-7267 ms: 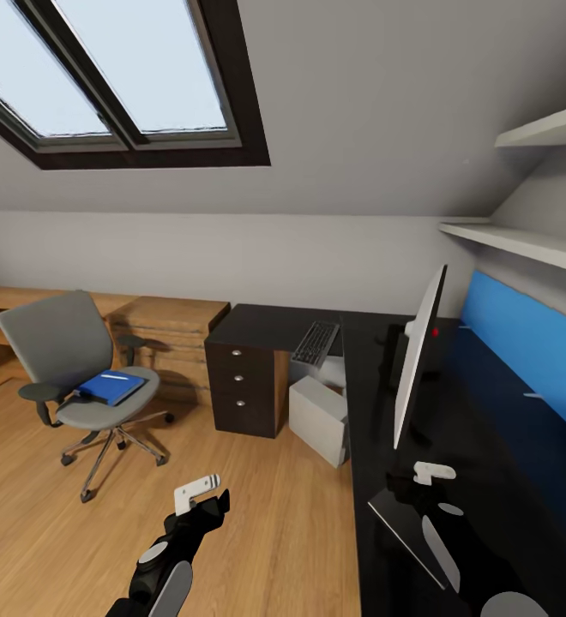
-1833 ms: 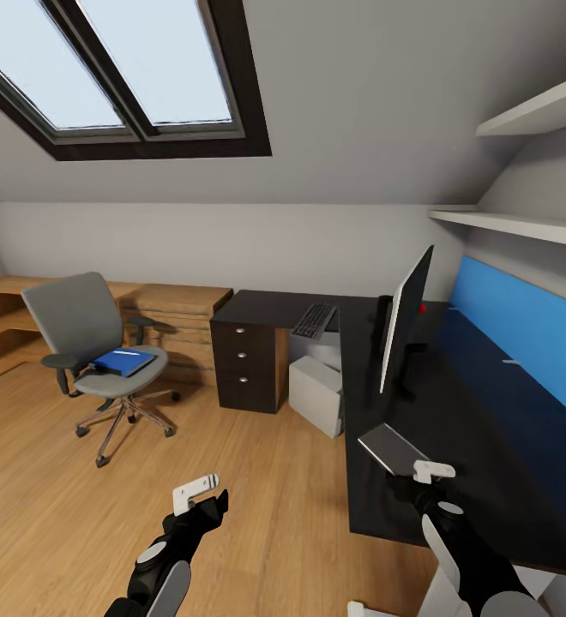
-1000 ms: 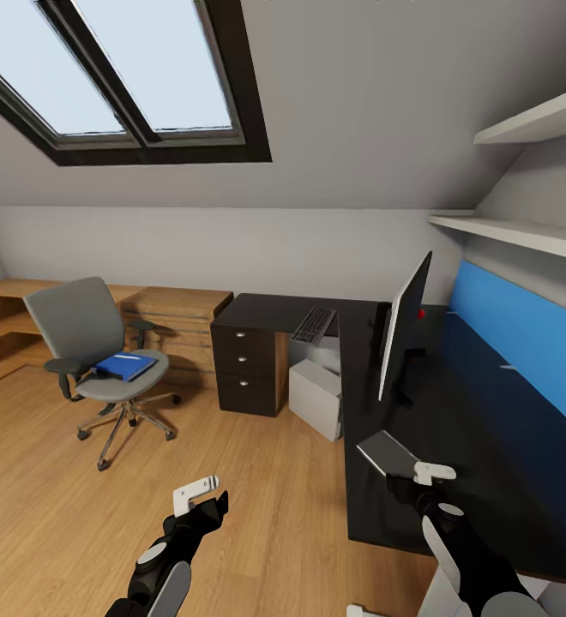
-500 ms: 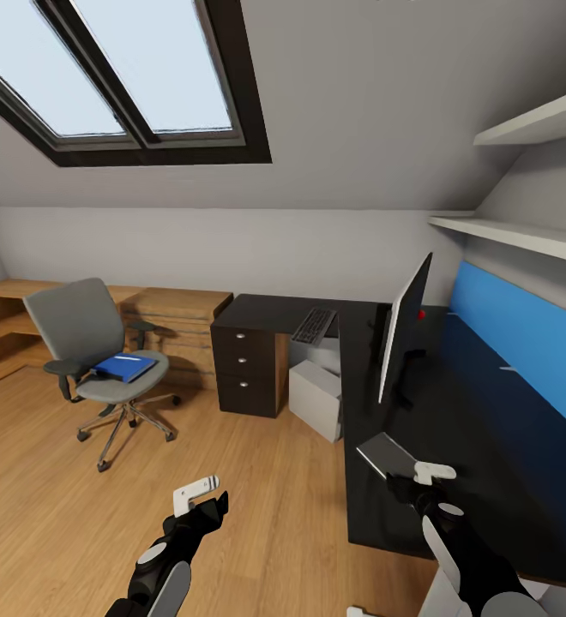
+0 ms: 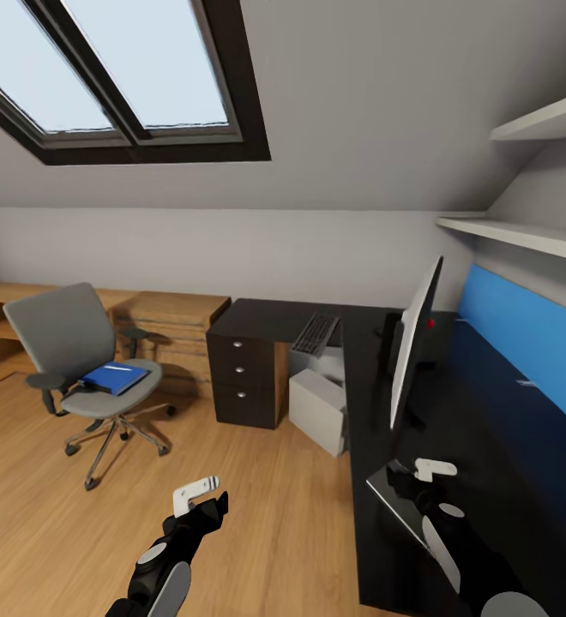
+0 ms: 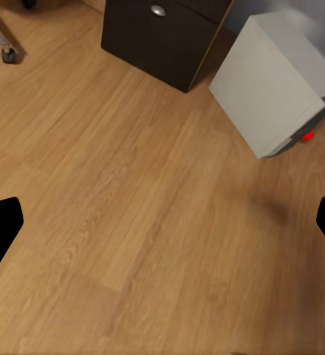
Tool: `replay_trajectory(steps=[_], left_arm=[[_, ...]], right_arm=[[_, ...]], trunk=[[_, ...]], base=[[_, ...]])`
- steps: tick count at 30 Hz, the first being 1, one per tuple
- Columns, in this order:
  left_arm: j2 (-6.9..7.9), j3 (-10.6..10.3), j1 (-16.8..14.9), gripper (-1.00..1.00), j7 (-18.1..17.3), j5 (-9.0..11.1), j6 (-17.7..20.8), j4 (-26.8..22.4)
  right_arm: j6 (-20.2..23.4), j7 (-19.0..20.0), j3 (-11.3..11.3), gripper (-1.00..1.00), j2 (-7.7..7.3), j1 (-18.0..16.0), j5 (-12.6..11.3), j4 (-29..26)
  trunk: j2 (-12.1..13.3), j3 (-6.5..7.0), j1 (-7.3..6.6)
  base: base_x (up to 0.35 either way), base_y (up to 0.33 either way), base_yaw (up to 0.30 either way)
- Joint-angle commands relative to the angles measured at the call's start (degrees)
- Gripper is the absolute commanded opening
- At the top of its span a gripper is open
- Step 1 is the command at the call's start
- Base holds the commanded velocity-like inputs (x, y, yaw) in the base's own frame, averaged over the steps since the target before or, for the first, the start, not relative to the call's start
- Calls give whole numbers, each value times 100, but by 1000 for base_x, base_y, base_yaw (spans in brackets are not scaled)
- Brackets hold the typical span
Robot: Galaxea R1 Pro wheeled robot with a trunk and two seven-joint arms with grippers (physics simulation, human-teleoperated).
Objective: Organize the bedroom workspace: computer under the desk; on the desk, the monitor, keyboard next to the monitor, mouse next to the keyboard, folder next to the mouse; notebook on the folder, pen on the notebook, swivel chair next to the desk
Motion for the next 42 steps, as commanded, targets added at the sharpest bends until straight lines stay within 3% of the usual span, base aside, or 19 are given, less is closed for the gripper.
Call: replay_trajectory(steps=[1, 42], left_arm=[[1, -8, -5, 100, 47, 46, 13, -8], [1, -10, -4, 100, 51, 32, 12, -8]], right_arm=[[23, -21, 14, 100, -2, -2, -55, -12], [22, -19, 25, 100, 3, -2, -48, 9]], trunk=[[-4, -7, 4], [-4, -7, 4]], base=[[326, 0, 0], [74, 0, 0]])
